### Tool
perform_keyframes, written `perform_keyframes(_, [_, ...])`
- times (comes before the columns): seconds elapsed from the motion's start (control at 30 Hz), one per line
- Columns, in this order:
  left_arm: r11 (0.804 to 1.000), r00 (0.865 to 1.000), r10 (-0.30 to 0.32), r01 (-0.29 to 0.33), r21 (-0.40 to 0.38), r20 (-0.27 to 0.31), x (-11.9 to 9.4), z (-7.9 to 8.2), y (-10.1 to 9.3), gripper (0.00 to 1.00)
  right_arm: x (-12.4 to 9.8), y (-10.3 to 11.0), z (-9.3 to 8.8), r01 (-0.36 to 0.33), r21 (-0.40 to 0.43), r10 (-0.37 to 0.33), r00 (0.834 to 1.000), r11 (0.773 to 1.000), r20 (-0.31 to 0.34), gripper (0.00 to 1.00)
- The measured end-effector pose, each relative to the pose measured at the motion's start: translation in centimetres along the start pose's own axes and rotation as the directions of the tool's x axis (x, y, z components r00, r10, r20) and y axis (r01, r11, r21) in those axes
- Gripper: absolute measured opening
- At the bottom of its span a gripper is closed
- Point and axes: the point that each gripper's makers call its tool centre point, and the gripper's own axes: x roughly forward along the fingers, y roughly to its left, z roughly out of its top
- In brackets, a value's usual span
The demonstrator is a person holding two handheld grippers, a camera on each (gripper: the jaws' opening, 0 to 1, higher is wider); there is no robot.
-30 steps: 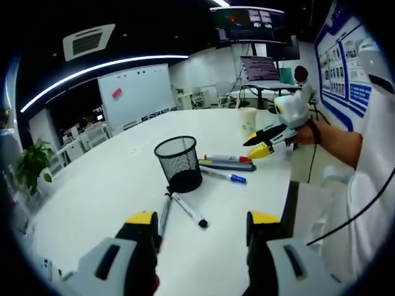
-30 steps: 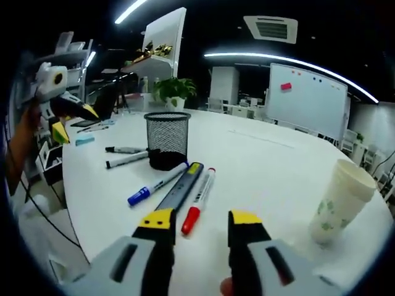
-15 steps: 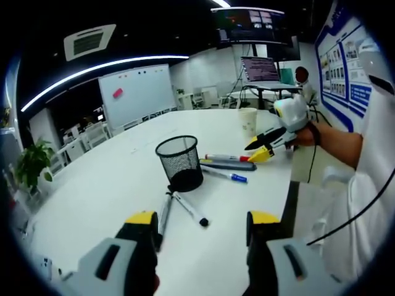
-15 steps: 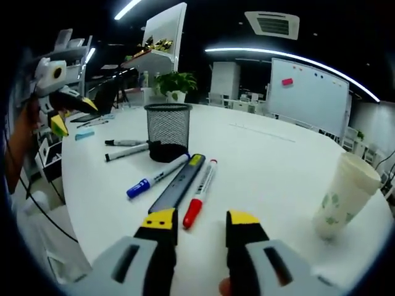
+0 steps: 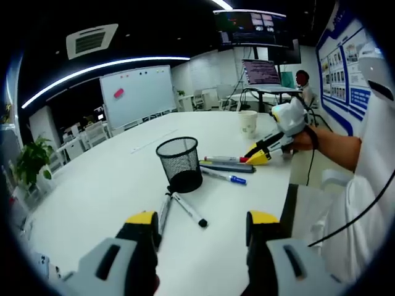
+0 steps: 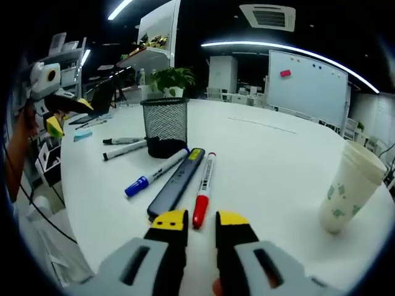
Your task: Place the scattered laser pointers and whiteboard markers into the pen holder and stack the scattered paper cups together
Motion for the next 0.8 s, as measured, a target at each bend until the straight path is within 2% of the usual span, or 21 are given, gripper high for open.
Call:
perform_keyframes(0.37, [1.000,1.000,0.004,-0.004,-0.002,-0.005,0.03,-0.25,0.11,0.58,-0.03,0.05,-0.03,0.003,0.010,-0.003,1.000,1.000,0.006,0.18])
perform_keyframes(0.53, [1.000,1.000,0.005,-0.005,0.001,-0.009,0.01,-0.37,0.14,0.58,-0.04,0.09,0.01,0.001,-0.001,-0.001,1.000,1.000,0.013,0.10])
perform_keyframes(0.7, [1.000,1.000,0.008,-0.008,-0.002,-0.006,-0.05,-0.34,0.26,0.58,-0.01,0.00,0.05,0.007,0.001,-0.007,1.000,1.000,0.020,0.09])
perform_keyframes(0.8, [1.000,1.000,0.008,-0.008,-0.004,-0.008,-0.02,-0.46,0.22,0.58,-0.01,-0.07,0.03,0.012,0.030,-0.013,1.000,0.999,0.027,0.09])
